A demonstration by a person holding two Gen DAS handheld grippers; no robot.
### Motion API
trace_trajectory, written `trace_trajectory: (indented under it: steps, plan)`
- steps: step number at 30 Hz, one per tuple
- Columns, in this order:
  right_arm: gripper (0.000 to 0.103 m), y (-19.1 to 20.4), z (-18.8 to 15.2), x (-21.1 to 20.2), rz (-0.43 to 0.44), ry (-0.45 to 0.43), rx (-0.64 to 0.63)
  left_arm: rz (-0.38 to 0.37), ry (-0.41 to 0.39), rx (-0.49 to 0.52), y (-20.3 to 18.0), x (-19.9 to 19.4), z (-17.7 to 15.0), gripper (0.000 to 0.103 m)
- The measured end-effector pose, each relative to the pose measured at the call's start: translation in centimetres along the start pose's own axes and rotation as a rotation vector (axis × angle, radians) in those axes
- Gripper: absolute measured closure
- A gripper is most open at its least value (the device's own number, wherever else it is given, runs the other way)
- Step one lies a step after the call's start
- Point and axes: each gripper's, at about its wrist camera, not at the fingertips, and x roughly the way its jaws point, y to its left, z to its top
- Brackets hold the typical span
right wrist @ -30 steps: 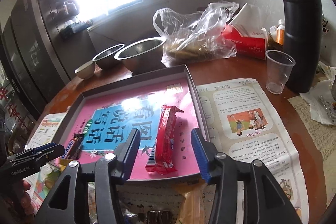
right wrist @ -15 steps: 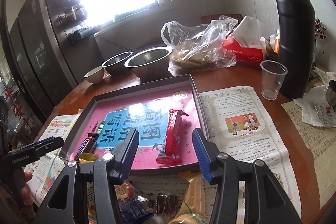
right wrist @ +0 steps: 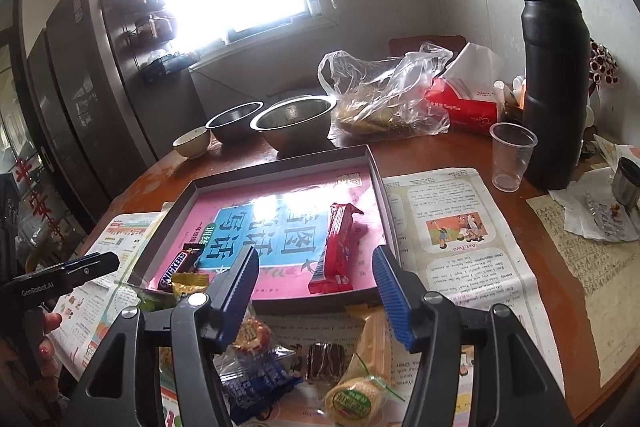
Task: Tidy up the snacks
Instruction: 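Move both grippers back toward the remaining snack pile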
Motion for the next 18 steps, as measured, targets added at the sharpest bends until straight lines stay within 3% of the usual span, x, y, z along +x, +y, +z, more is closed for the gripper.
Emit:
trace_trajectory:
  steps: [18]
  plan:
    - [0.042,0.5,-1.9,-2.3,-0.018,0.015,-0.024,0.008,0.023,0.016,0.5,-1.4,-1.5,0.034]
